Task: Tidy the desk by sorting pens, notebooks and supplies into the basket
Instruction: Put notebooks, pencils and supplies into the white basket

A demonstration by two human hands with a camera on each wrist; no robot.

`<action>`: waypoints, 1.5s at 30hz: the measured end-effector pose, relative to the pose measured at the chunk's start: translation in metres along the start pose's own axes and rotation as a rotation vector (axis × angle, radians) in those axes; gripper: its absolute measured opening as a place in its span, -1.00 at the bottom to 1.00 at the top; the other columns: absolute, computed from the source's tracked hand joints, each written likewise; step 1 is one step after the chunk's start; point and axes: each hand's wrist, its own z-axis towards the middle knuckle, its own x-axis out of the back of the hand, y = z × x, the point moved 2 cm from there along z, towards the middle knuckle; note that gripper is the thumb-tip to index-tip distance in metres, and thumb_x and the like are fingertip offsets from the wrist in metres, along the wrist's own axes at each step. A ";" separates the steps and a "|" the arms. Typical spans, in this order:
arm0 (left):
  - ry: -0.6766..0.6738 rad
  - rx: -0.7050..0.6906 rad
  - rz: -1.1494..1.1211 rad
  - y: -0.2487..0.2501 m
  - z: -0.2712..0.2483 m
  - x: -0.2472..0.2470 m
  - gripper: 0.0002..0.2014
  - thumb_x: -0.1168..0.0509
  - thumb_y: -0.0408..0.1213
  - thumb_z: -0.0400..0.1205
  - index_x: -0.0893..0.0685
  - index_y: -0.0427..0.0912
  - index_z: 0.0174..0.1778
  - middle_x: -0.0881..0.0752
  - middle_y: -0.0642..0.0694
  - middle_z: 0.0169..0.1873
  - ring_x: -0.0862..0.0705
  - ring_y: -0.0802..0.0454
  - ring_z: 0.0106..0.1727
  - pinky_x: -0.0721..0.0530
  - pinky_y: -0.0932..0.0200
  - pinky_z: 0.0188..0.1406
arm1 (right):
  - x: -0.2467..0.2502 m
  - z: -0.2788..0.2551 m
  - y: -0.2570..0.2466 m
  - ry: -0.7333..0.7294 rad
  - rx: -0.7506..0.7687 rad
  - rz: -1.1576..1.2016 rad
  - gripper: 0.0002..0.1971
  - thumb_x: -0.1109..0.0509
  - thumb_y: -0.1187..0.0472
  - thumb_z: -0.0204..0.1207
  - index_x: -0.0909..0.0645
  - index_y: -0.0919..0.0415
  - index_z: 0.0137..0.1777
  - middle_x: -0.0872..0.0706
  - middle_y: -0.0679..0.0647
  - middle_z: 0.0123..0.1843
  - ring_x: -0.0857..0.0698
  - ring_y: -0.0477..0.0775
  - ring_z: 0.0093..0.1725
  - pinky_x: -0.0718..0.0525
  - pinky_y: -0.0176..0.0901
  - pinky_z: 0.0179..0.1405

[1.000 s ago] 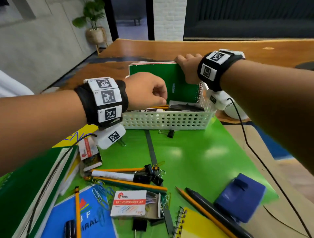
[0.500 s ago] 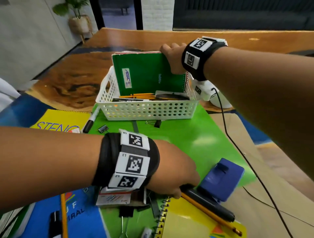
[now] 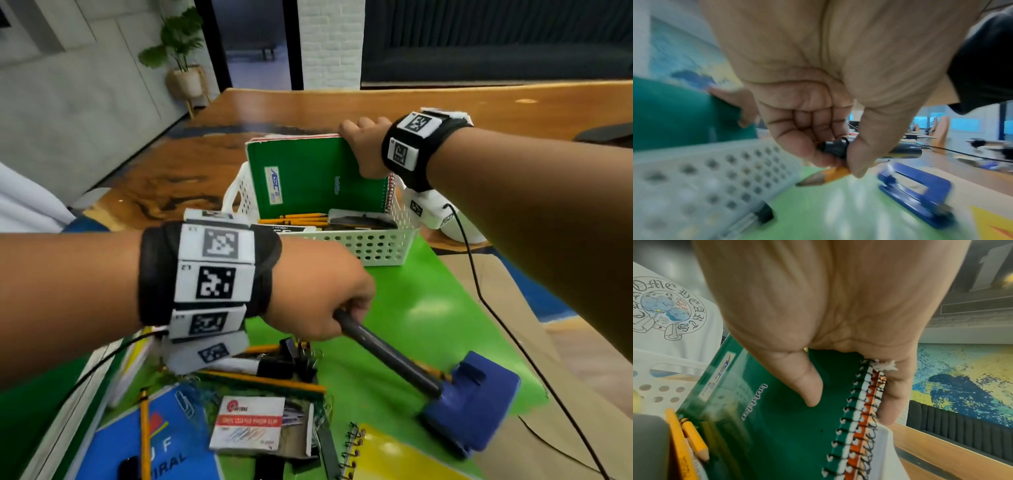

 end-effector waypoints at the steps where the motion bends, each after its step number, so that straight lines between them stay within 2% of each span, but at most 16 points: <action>1: 0.040 0.008 0.013 -0.010 -0.004 0.010 -0.85 -0.38 -0.16 0.55 -0.68 0.09 0.02 -0.69 0.17 -0.22 -0.59 0.18 -0.23 -0.54 0.23 -0.22 | 0.000 0.000 0.001 0.003 0.001 -0.001 -0.35 -0.36 0.25 0.47 -0.19 0.08 0.54 -0.48 0.28 0.32 -0.55 0.50 0.29 -0.60 0.42 0.24; 5: 0.218 0.171 0.059 -0.080 -0.016 0.052 -0.85 -0.42 -0.21 0.47 -0.66 0.12 -0.10 -0.70 0.18 -0.28 -0.59 0.23 -0.28 -0.54 0.22 -0.22 | -0.002 0.002 0.002 0.001 -0.002 0.006 -0.32 -0.38 0.24 0.47 -0.18 0.04 0.56 -0.47 0.27 0.37 -0.51 0.49 0.36 -0.56 0.42 0.32; 7: 0.279 0.282 0.083 -0.112 -0.016 0.058 -0.86 -0.45 -0.21 0.47 -0.70 0.07 -0.09 -0.71 0.16 -0.28 -0.64 0.16 -0.25 -0.61 0.15 -0.16 | -0.003 0.002 0.003 -0.001 -0.001 0.004 -0.30 -0.38 0.25 0.49 -0.16 0.03 0.59 -0.47 0.26 0.39 -0.50 0.46 0.38 -0.56 0.41 0.34; 10: 0.272 0.410 0.092 -0.144 -0.004 0.054 -0.85 -0.44 -0.21 0.49 -0.73 0.05 -0.04 -0.72 0.12 -0.25 -0.67 0.10 -0.20 -0.66 0.10 -0.16 | -0.005 0.003 0.002 -0.007 0.008 -0.005 -0.29 -0.36 0.27 0.51 -0.14 0.02 0.61 -0.48 0.25 0.38 -0.51 0.42 0.37 -0.58 0.39 0.33; 15: 0.297 0.480 0.091 -0.162 0.029 0.031 -0.88 -0.46 -0.11 0.56 -0.71 0.03 -0.03 -0.67 0.14 -0.24 -0.59 0.13 -0.25 -0.45 0.23 -0.39 | -0.005 0.001 0.004 -0.012 0.024 -0.015 -0.28 -0.38 0.24 0.52 -0.13 -0.02 0.61 -0.49 0.23 0.40 -0.52 0.41 0.36 -0.60 0.38 0.32; 19: 0.239 0.516 0.075 -0.167 0.040 0.021 -0.74 -0.46 0.02 0.58 -0.75 0.00 0.11 -0.68 0.12 -0.13 -0.65 0.05 -0.10 -0.52 0.17 -0.24 | -0.004 0.001 0.003 -0.016 0.031 -0.006 -0.28 -0.39 0.23 0.53 -0.13 -0.02 0.62 -0.49 0.22 0.39 -0.52 0.40 0.35 -0.60 0.38 0.31; 23: 0.248 0.502 0.032 -0.168 0.032 0.024 -0.63 -0.47 0.16 0.52 -0.75 0.02 0.11 -0.75 0.13 -0.08 -0.71 0.06 -0.07 -0.70 0.08 -0.07 | -0.004 0.000 0.000 -0.011 0.028 -0.006 -0.26 -0.38 0.21 0.54 -0.10 0.00 0.65 -0.46 0.24 0.44 -0.49 0.42 0.40 -0.58 0.36 0.34; 27: 0.270 0.396 0.041 -0.149 0.012 0.026 -0.81 -0.49 0.05 0.52 -0.73 0.04 -0.10 -0.71 0.14 -0.29 -0.63 0.21 -0.26 -0.64 0.14 -0.20 | -0.002 -0.002 0.000 0.002 0.016 -0.012 -0.27 -0.37 0.21 0.51 -0.11 0.03 0.63 -0.47 0.25 0.41 -0.50 0.44 0.39 -0.59 0.37 0.31; 30: 0.281 0.218 0.057 -0.121 -0.011 0.020 -0.85 -0.46 0.02 0.53 -0.71 0.05 -0.17 -0.59 0.21 -0.48 -0.53 0.38 -0.42 -0.43 0.36 -0.38 | -0.001 -0.004 0.000 0.003 0.009 -0.003 -0.25 -0.39 0.19 0.53 -0.10 0.03 0.64 -0.46 0.26 0.44 -0.49 0.44 0.41 -0.56 0.35 0.31; 32: 0.234 0.175 0.135 -0.107 -0.024 0.009 -0.88 -0.40 0.04 0.55 -0.71 0.10 -0.15 -0.54 0.23 -0.52 -0.50 0.37 -0.45 -0.37 0.40 -0.42 | -0.001 -0.006 -0.001 0.006 0.000 0.002 -0.24 -0.39 0.21 0.52 -0.10 0.04 0.66 -0.45 0.26 0.45 -0.48 0.45 0.42 -0.55 0.33 0.31; 34: 0.071 0.216 0.233 -0.102 -0.032 -0.010 -0.87 -0.34 0.01 0.58 -0.73 0.11 -0.06 -0.60 0.20 -0.43 -0.56 0.25 -0.36 -0.54 0.29 -0.30 | 0.001 -0.007 -0.002 -0.001 -0.005 0.005 -0.23 -0.38 0.22 0.52 -0.09 0.03 0.67 -0.44 0.26 0.46 -0.47 0.45 0.43 -0.54 0.32 0.30; 37: -0.164 0.329 0.266 -0.105 -0.038 -0.039 -0.74 -0.32 -0.09 0.63 -0.74 0.13 0.22 -0.77 0.11 0.02 -0.73 -0.02 0.03 -0.63 0.19 -0.05 | 0.004 -0.010 -0.003 -0.015 -0.010 0.016 -0.21 -0.37 0.25 0.51 -0.07 0.00 0.68 -0.43 0.24 0.46 -0.45 0.43 0.43 -0.54 0.33 0.31; 38: -0.201 0.339 0.257 -0.106 -0.039 -0.046 -0.68 -0.31 -0.11 0.65 -0.70 0.13 0.33 -0.75 0.08 0.16 -0.72 -0.06 0.14 -0.61 0.17 -0.01 | 0.005 -0.011 -0.004 -0.016 -0.011 0.020 -0.20 -0.37 0.26 0.50 -0.06 0.00 0.68 -0.44 0.24 0.45 -0.46 0.43 0.43 -0.55 0.34 0.32; 40: -0.210 0.335 0.230 -0.107 -0.039 -0.055 -0.65 -0.29 -0.15 0.68 -0.65 0.10 0.41 -0.71 0.02 0.27 -0.70 -0.11 0.23 -0.60 0.17 0.02 | 0.006 -0.012 -0.005 -0.011 -0.018 0.023 -0.20 -0.36 0.29 0.51 -0.07 0.00 0.69 -0.45 0.23 0.44 -0.46 0.41 0.42 -0.56 0.33 0.31; 42: -0.187 0.343 0.200 -0.110 -0.037 -0.059 -0.67 -0.29 -0.15 0.69 -0.66 0.08 0.39 -0.71 0.00 0.27 -0.70 -0.11 0.21 -0.55 0.18 -0.03 | 0.005 -0.013 -0.005 0.004 -0.027 0.030 -0.22 -0.35 0.33 0.52 -0.08 0.00 0.69 -0.45 0.22 0.44 -0.47 0.39 0.42 -0.57 0.29 0.28; 45: -0.169 0.319 0.193 -0.113 -0.036 -0.062 -0.79 -0.32 -0.11 0.65 -0.74 0.05 0.17 -0.75 0.07 0.04 -0.69 -0.04 -0.02 -0.57 0.19 -0.14 | 0.006 -0.013 -0.007 0.017 -0.053 0.038 -0.20 -0.34 0.39 0.53 -0.09 -0.03 0.69 -0.45 0.21 0.45 -0.46 0.37 0.42 -0.59 0.24 0.23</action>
